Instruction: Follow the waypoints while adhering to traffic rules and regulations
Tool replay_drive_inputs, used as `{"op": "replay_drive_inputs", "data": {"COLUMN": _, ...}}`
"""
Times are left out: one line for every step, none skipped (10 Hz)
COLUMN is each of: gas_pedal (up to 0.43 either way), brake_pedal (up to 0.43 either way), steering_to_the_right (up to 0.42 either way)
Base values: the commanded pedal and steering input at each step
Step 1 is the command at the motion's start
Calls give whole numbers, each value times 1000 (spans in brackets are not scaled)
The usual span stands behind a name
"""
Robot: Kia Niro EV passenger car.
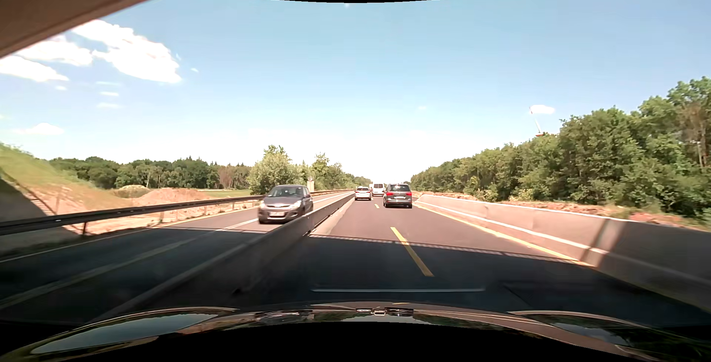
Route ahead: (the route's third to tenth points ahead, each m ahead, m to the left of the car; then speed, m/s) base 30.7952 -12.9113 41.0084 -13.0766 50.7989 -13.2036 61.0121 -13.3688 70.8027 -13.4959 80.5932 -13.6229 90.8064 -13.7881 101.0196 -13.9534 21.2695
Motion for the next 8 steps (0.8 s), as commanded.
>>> {"op": "replay_drive_inputs", "data": {"gas_pedal": 67, "brake_pedal": 0, "steering_to_the_right": 1}}
{"op": "replay_drive_inputs", "data": {"gas_pedal": 67, "brake_pedal": 0, "steering_to_the_right": 1}}
{"op": "replay_drive_inputs", "data": {"gas_pedal": 67, "brake_pedal": 0, "steering_to_the_right": 1}}
{"op": "replay_drive_inputs", "data": {"gas_pedal": 67, "brake_pedal": 0, "steering_to_the_right": 1}}
{"op": "replay_drive_inputs", "data": {"gas_pedal": 67, "brake_pedal": 0, "steering_to_the_right": 1}}
{"op": "replay_drive_inputs", "data": {"gas_pedal": 67, "brake_pedal": 0, "steering_to_the_right": 1}}
{"op": "replay_drive_inputs", "data": {"gas_pedal": 67, "brake_pedal": 0, "steering_to_the_right": 1}}
{"op": "replay_drive_inputs", "data": {"gas_pedal": 67, "brake_pedal": 0, "steering_to_the_right": 1}}
